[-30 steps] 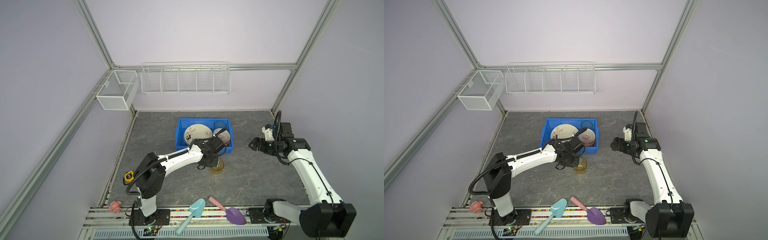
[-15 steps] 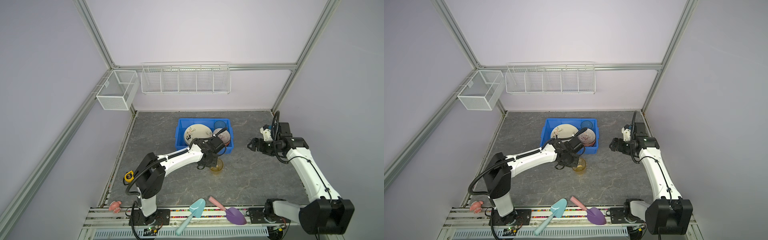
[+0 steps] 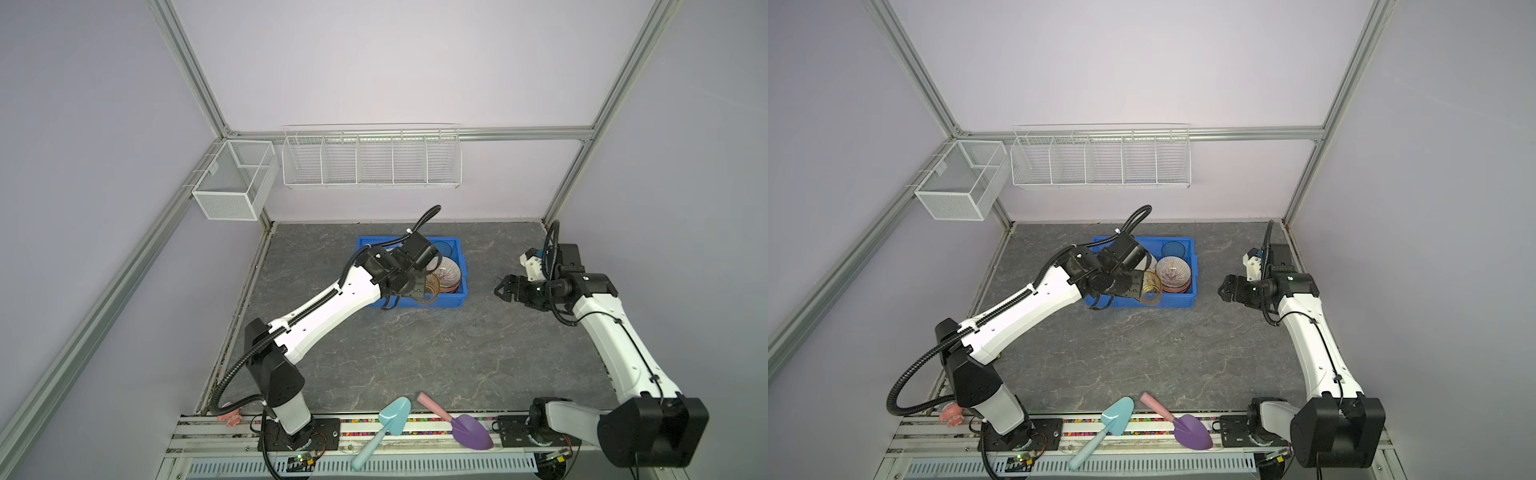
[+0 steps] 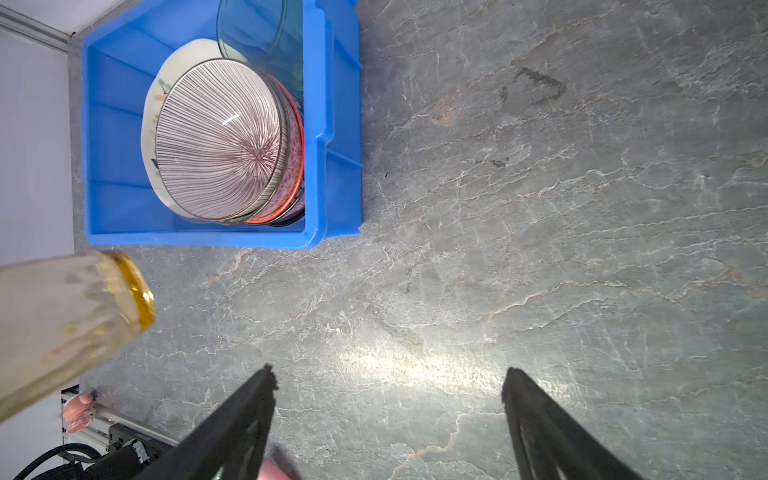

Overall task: Place the mixed dishes into the plastic bin
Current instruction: 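Carry the yellow cup with the left gripper over the green cup in the bin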

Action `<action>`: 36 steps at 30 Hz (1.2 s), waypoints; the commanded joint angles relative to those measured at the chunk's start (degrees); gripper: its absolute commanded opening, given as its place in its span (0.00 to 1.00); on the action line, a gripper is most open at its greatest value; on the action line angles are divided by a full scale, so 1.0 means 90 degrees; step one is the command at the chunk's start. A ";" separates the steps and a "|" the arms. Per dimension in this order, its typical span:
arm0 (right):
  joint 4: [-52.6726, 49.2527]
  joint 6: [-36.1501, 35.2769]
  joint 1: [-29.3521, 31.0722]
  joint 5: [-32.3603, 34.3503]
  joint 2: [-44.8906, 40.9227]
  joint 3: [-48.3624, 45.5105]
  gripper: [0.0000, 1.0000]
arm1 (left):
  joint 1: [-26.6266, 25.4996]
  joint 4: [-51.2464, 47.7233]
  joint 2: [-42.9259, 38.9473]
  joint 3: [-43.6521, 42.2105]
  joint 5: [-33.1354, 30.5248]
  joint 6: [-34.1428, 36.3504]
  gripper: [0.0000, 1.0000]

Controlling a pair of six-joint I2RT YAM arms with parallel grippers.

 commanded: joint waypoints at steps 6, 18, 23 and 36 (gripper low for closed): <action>-0.0153 -0.0079 -0.0019 -0.0168 0.0106 0.0417 0.88 | 0.0666 0.0558 -0.0005 0.0573 -0.0460 0.0513 0.00; -0.0134 0.0024 -0.0022 -0.0245 0.0216 0.0697 0.88 | 0.1219 0.2343 0.1208 0.1367 -0.0527 0.0949 0.00; -0.0085 0.0046 -0.0020 -0.0270 0.0316 0.0756 0.88 | 0.1221 0.3406 0.1763 0.1441 -0.0076 0.1062 0.00; 0.0023 -0.0044 -0.0030 -0.0190 0.0615 0.0873 0.88 | 0.1236 0.3967 0.2923 0.2095 0.0497 0.1257 0.00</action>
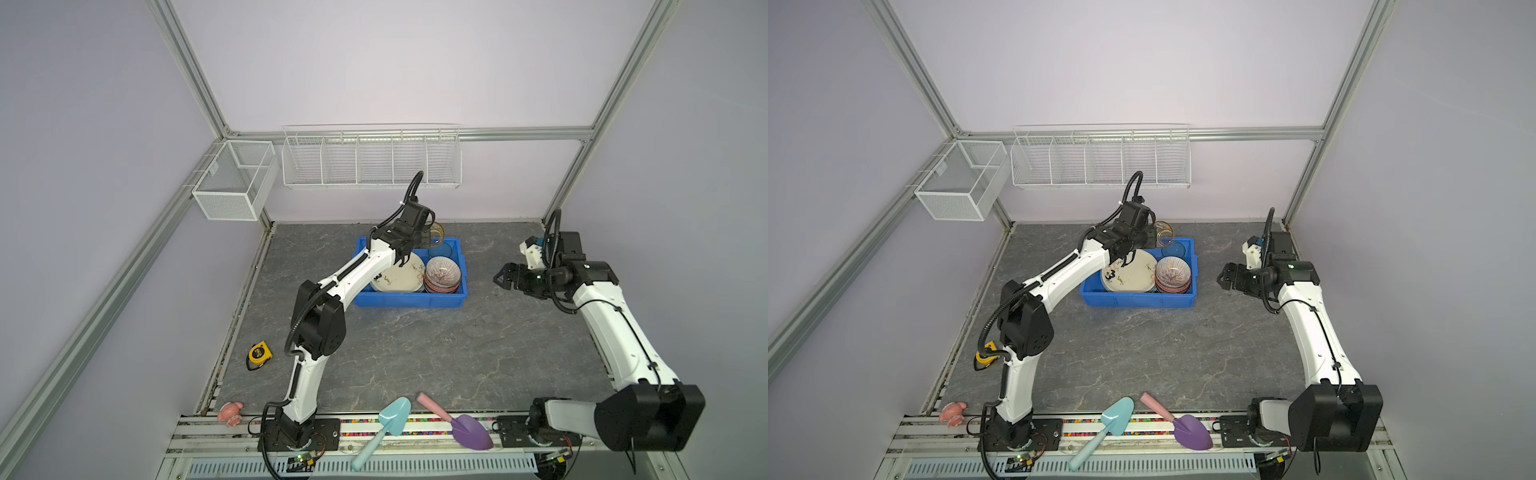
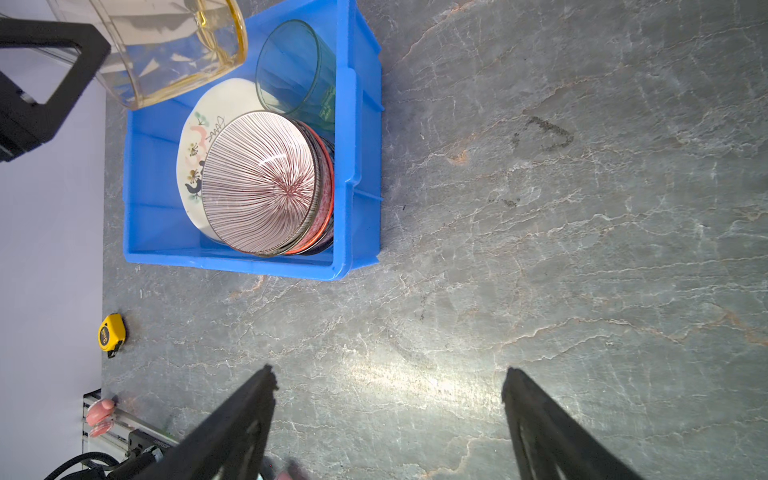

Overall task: Place the mixed dishes into the plastic bin
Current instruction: 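Carry the yellow cup with the left gripper over the green cup in the bin, then lower the yellow cup into the green cup and open the left gripper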

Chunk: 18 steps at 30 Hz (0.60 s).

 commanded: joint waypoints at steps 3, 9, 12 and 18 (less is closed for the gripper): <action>0.0100 -0.0066 -0.0027 -0.0076 0.0187 0.0095 0.88 | 0.0016 0.0527 0.0211 0.0362 0.0210 0.0110 0.00; 0.0164 -0.0084 -0.0049 -0.0058 0.0286 0.0045 0.88 | 0.0050 0.0591 0.0508 0.0458 0.0369 0.0053 0.00; 0.0164 -0.0104 -0.0061 -0.0055 0.0326 0.0040 0.88 | 0.0070 0.0542 0.0604 0.0509 0.0418 0.0037 0.00; 0.0210 -0.0102 -0.0091 -0.0071 0.0437 0.0055 0.88 | 0.0080 0.0327 0.0737 0.0704 0.0469 0.0079 0.00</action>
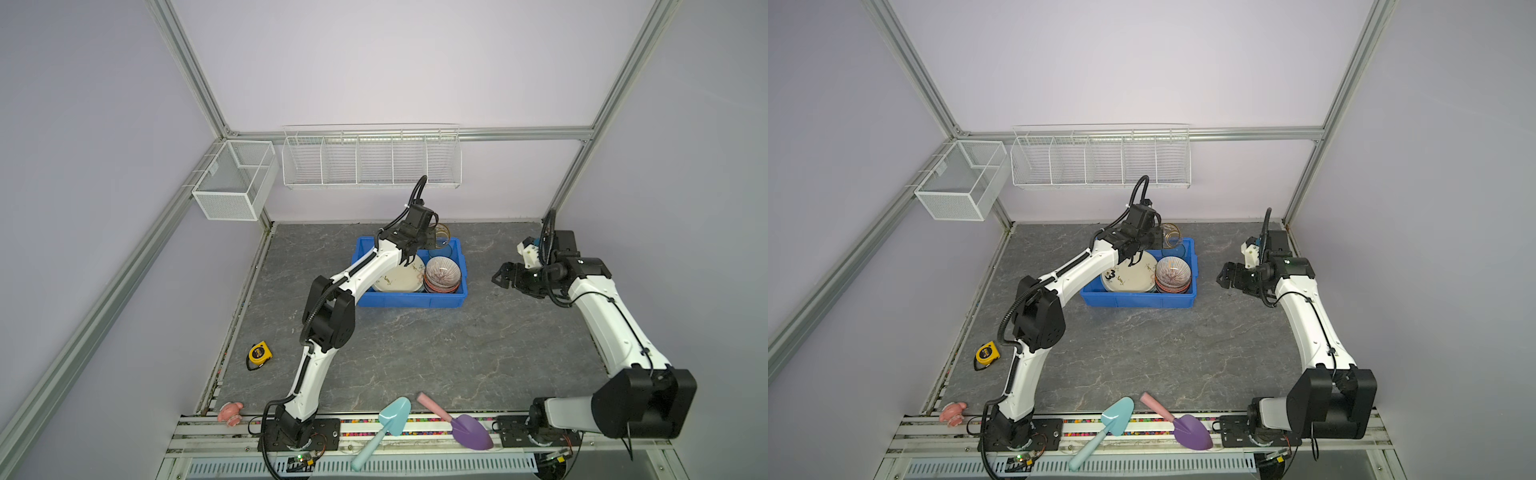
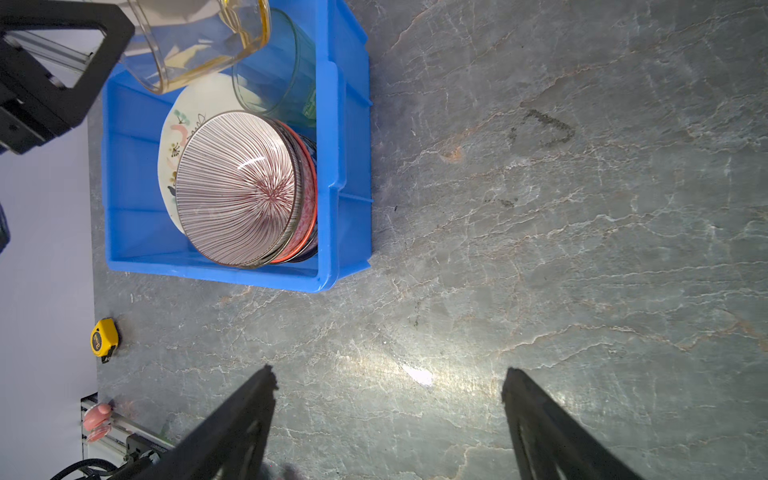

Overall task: Place the mixed dishes into the plastic bin
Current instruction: 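Lower the yellow cup into the green cup and open the left gripper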

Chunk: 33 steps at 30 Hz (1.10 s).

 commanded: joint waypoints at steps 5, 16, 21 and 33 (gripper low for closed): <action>0.0138 -0.0105 -0.0048 -0.0106 0.0162 0.0060 0.88 | 0.0044 -0.0179 0.0134 0.0519 0.0106 0.0129 0.00; 0.0187 -0.0102 -0.0069 -0.0161 0.0269 0.0065 0.88 | 0.0044 -0.0716 0.0328 0.0934 0.0255 0.0278 0.00; 0.0196 -0.0102 -0.0062 -0.0192 0.0291 0.0061 0.88 | 0.0044 -0.0900 0.0391 0.1056 0.0275 0.0329 0.00; 0.0189 -0.0098 -0.0069 -0.0213 0.0320 0.0063 0.88 | 0.0044 -0.1207 0.0722 0.1470 0.0440 0.0379 0.00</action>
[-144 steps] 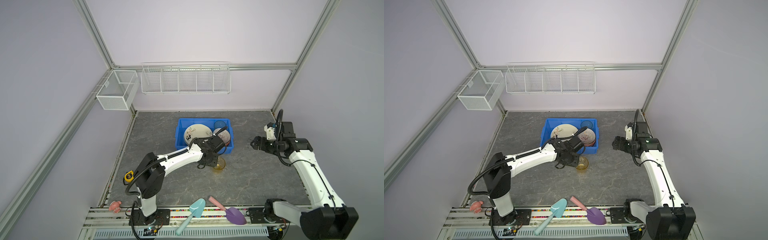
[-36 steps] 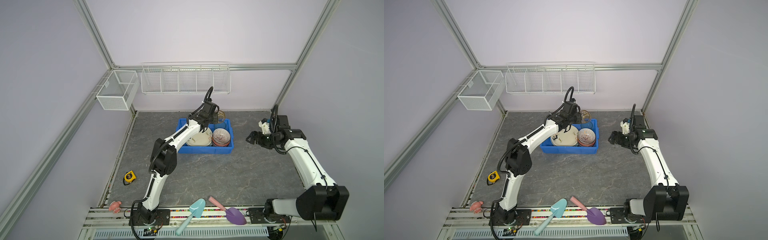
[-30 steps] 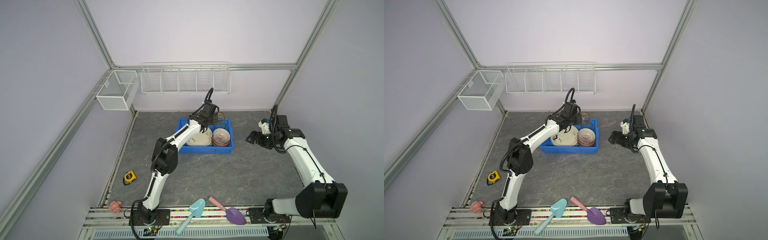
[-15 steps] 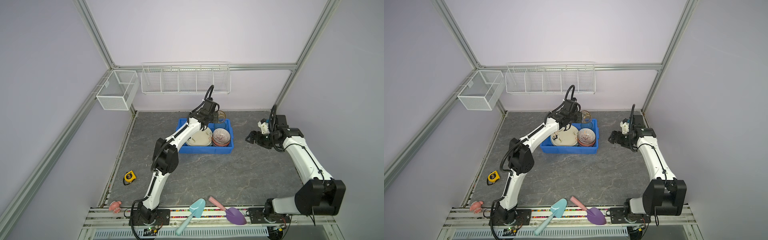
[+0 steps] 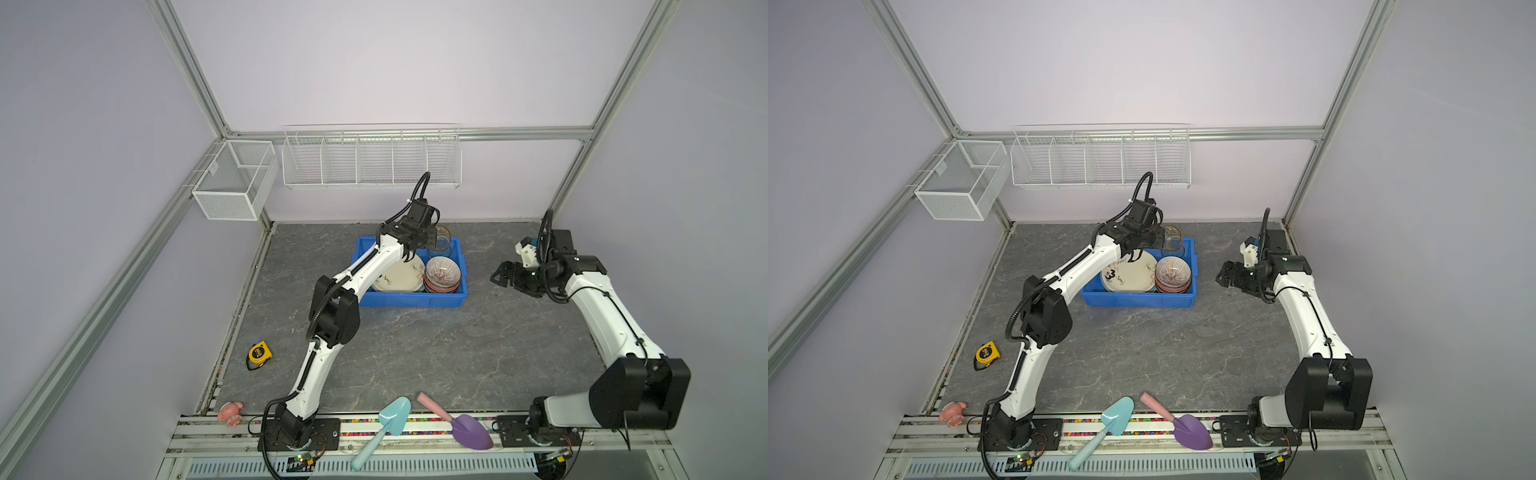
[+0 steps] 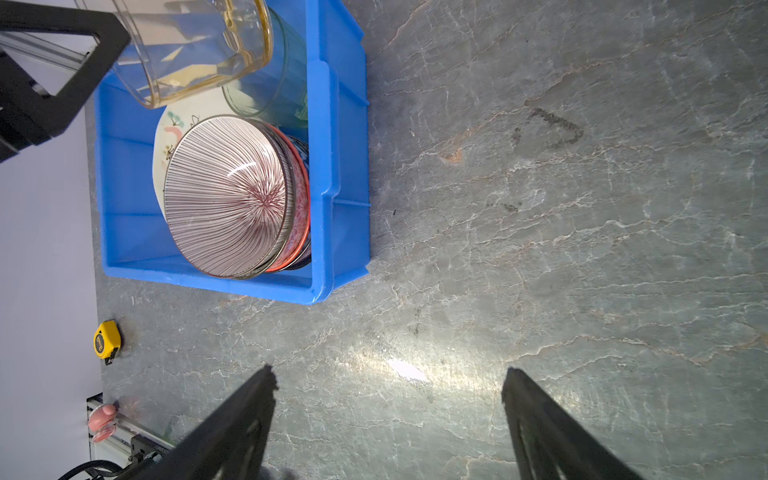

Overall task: Place the mixed dishes into the plastic bin
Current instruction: 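Lower the yellow cup into the green cup and open the left gripper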

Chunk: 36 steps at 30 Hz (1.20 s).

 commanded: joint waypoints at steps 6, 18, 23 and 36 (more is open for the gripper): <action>0.0053 -0.0097 -0.0039 -0.0107 0.0101 0.0070 0.88 | 0.0029 -0.0269 0.0285 0.0468 0.0036 0.0114 0.00; 0.0082 -0.0100 -0.0045 -0.0135 0.0162 0.0060 0.88 | 0.0027 -0.0475 0.0236 0.0507 -0.0057 0.0251 0.00; 0.0082 -0.0093 -0.0040 -0.0146 0.0158 0.0051 0.88 | 0.0027 -0.0490 0.0346 0.0616 -0.0009 0.0265 0.00; 0.0063 -0.0120 -0.0044 -0.0109 0.0178 0.0059 0.88 | 0.0036 -0.0615 0.0767 0.1129 0.0167 0.0113 0.02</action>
